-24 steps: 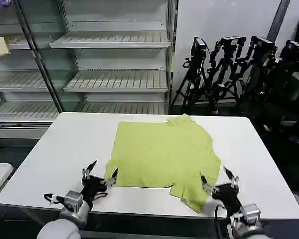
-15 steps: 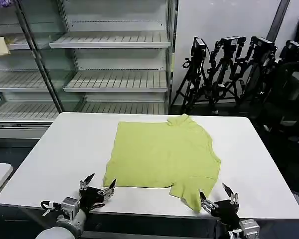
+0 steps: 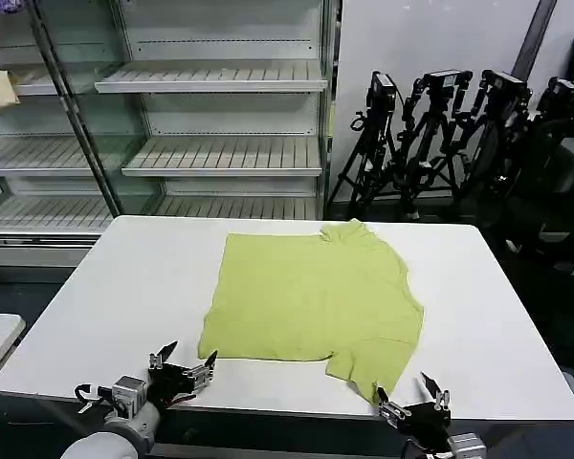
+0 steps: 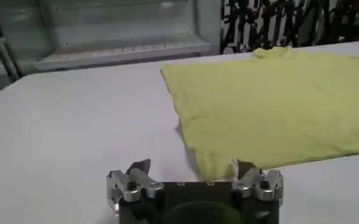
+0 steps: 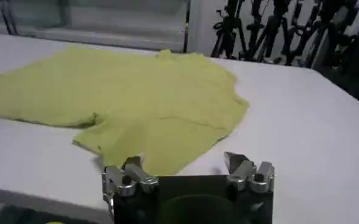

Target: Fold and organize the clothes.

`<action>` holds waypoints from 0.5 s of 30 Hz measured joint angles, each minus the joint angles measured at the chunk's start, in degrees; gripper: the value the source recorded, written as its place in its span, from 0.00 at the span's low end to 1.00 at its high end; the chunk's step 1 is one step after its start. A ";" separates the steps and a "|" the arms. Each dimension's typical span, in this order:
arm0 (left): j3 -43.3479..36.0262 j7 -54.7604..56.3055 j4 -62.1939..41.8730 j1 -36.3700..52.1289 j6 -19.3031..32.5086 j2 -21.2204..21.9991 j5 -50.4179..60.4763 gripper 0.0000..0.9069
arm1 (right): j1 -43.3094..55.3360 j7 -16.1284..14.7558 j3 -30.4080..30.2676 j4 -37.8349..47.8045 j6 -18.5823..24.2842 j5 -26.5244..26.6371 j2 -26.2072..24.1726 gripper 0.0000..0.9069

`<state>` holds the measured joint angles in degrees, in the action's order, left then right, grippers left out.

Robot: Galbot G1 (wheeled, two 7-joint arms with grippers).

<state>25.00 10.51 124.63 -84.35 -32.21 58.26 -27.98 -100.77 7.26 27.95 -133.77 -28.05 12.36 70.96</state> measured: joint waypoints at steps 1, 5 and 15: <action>0.00 -0.13 -0.11 0.05 -0.08 0.01 -0.03 0.01 | 0.03 0.02 -0.11 0.11 -0.19 0.14 0.02 0.00; -0.35 -0.58 -0.68 0.46 -0.28 0.08 0.20 0.01 | 0.16 0.03 -0.63 0.43 -1.22 0.78 0.03 0.00; -1.40 -1.73 -1.23 1.05 -0.41 0.18 0.96 0.01 | 0.46 -1.01 -1.17 0.58 -2.68 2.06 -0.19 0.00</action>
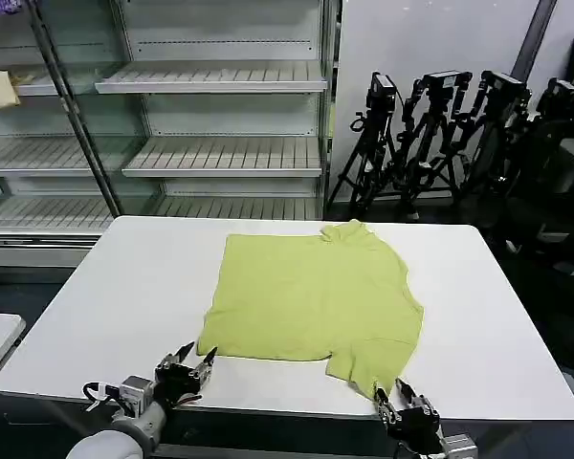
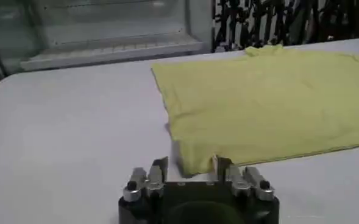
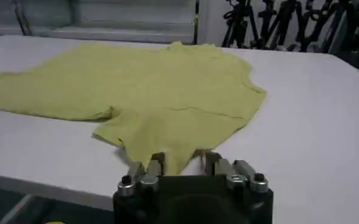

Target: Fold and organize the clothes.

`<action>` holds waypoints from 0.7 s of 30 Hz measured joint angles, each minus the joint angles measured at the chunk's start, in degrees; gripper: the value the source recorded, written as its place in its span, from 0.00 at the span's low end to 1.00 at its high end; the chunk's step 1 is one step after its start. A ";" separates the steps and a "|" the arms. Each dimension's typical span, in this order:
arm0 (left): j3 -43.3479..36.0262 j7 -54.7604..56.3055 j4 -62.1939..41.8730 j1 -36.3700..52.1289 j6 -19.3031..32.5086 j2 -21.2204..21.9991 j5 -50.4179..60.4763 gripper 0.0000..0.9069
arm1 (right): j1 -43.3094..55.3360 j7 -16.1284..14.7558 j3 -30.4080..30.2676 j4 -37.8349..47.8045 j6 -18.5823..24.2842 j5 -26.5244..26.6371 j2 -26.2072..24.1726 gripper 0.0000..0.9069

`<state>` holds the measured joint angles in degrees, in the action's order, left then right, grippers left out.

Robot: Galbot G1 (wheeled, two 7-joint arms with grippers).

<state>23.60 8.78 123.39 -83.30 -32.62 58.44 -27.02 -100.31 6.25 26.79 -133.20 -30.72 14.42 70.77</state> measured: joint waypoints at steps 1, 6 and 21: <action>-0.12 -0.09 0.00 0.01 -0.01 0.06 0.13 0.01 | 0.07 -0.18 0.07 -0.06 0.05 0.02 -0.04 0.00; -0.85 -0.45 0.12 0.34 -0.10 0.37 0.76 0.01 | 0.63 -0.95 0.04 0.22 1.59 -0.29 -0.13 0.00; -1.98 -2.49 -1.91 7.84 2.13 1.75 -0.71 0.02 | 16.12 -0.66 -0.20 5.54 4.52 3.28 -3.82 0.00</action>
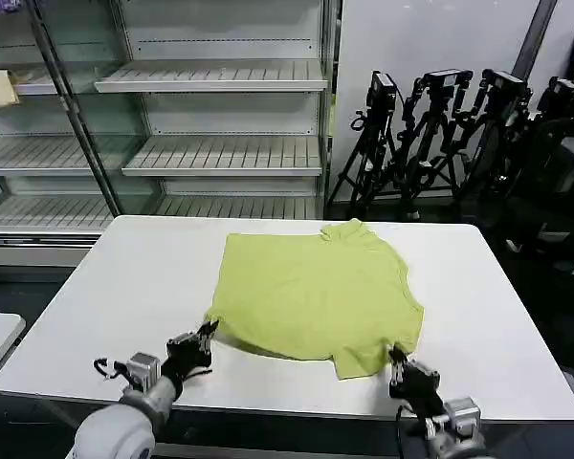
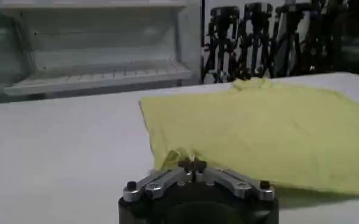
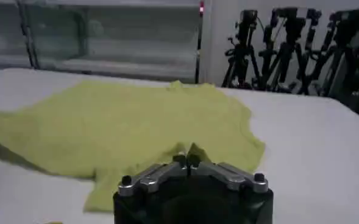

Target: Fold and organize the clothes.

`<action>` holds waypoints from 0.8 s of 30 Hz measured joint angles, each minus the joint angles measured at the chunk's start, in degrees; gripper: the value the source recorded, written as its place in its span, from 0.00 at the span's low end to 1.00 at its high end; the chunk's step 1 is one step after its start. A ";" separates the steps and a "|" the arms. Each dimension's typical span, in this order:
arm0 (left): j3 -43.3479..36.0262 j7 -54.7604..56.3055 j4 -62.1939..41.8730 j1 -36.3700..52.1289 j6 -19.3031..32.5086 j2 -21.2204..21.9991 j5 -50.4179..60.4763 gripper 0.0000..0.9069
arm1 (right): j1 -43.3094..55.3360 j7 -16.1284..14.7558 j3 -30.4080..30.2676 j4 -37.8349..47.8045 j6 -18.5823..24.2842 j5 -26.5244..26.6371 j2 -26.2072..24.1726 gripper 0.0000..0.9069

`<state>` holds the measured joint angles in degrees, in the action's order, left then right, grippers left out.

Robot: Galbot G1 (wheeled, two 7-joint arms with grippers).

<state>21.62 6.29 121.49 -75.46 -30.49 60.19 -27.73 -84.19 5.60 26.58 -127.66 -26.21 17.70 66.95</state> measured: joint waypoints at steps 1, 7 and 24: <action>-0.15 -0.10 -0.55 1.13 -0.02 0.19 -0.67 0.02 | 1.77 -0.08 -0.25 1.18 0.17 0.14 -0.17 0.00; -1.68 -0.53 -5.21 8.75 0.24 1.40 -5.23 0.02 | 11.27 -0.70 -2.18 8.65 0.66 0.51 -1.08 0.00; -4.77 -1.58 -16.70 20.06 0.89 3.40 -9.50 0.02 | 26.56 -2.19 -5.89 24.08 2.56 -0.06 -0.25 0.00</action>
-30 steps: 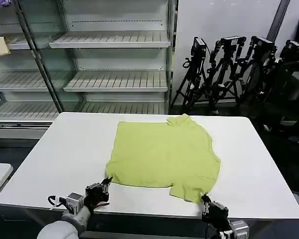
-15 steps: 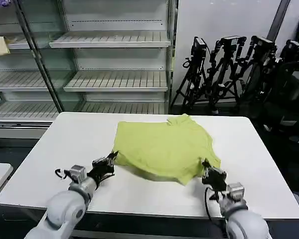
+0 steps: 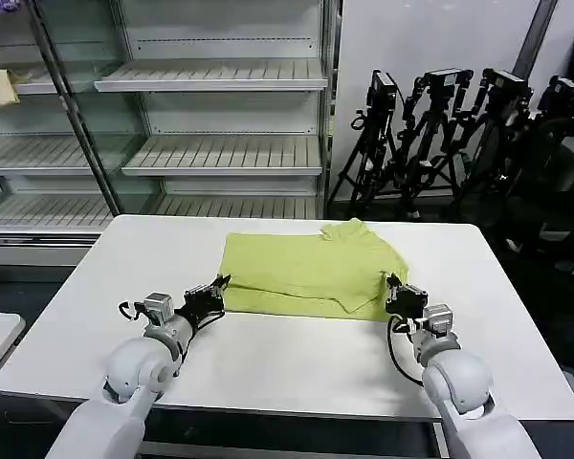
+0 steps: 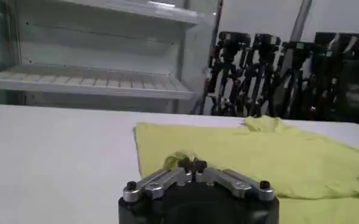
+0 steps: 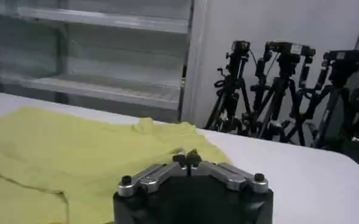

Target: Fold and organize the clothes.

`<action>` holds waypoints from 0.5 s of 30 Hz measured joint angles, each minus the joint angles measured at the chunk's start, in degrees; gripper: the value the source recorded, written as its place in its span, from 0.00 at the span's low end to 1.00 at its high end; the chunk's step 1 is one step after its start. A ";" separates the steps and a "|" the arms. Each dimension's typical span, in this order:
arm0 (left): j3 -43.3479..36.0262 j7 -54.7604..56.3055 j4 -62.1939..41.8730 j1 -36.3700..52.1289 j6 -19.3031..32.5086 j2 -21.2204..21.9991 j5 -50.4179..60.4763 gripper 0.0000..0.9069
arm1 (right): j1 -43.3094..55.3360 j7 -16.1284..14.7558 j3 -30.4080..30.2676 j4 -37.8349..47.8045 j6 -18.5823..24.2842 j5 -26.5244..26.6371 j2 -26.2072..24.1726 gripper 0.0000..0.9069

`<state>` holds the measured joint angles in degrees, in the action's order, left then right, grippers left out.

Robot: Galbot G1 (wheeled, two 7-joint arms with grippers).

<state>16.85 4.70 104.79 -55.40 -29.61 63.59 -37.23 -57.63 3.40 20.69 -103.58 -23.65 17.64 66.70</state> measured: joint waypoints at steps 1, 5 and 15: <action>-0.06 0.00 -0.44 0.41 0.01 0.08 -0.05 0.37 | 0.58 -0.17 -0.21 0.77 0.15 -0.01 0.12 1.00; -0.18 0.02 -2.01 1.50 0.22 0.25 -0.11 1.00 | 2.47 -0.80 -1.00 2.95 0.55 -0.24 0.46 1.00; 0.16 -0.22 -3.09 1.46 0.57 -0.25 1.22 1.00 | 2.84 -0.23 -0.33 4.14 -0.42 0.30 -0.43 1.00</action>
<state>17.01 4.49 101.70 -53.94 -29.03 63.34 -36.01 -54.79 3.17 20.36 -99.44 -24.07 17.94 66.26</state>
